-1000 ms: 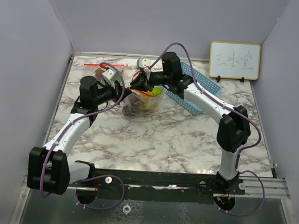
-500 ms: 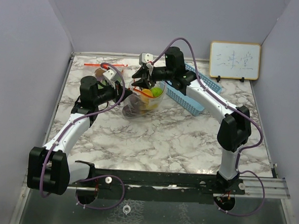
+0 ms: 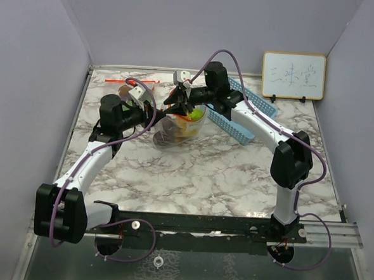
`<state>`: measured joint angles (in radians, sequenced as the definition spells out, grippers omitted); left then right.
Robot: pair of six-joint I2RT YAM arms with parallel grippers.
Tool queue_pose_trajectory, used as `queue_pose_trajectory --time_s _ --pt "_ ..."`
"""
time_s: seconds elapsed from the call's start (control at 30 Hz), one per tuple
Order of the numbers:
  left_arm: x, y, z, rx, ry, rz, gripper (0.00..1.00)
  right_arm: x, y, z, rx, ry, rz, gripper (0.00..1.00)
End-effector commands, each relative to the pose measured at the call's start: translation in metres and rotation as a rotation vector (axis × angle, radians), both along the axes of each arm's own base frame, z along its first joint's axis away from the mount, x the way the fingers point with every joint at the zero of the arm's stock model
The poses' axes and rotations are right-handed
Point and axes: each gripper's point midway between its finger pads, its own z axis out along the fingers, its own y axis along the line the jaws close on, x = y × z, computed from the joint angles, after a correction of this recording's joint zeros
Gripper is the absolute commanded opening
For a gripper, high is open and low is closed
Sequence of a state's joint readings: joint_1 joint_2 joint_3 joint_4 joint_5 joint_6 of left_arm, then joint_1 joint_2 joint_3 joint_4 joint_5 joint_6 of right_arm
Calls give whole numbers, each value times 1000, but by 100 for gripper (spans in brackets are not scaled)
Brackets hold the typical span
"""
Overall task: Place the food in the zip-top bag and seal the zipper
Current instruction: Zip the zipper food storage bag at the center of the board.
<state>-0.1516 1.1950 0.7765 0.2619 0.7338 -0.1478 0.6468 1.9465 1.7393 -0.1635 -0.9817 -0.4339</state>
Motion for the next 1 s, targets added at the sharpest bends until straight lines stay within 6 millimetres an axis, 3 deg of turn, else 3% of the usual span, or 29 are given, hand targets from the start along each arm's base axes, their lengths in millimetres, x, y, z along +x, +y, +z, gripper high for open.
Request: queue_pose_trajectory --time_s 0.0,0.27,0.63,0.83,0.97 --pt "0 -4 27 -14 -81 -34 0 4 4 -24 -20 47 2 36" --pt "0 -4 24 -17 -72 -35 0 5 6 -27 -18 62 3 29" --pt "-1 -3 20 -10 -65 -29 0 5 5 -9 6 37 1 3" --pt "-2 -3 21 -7 -69 -28 0 15 -3 -6 -2 32 -60 2" --pt "0 1 21 8 -67 -4 0 25 -20 -16 -46 25 -146 2"
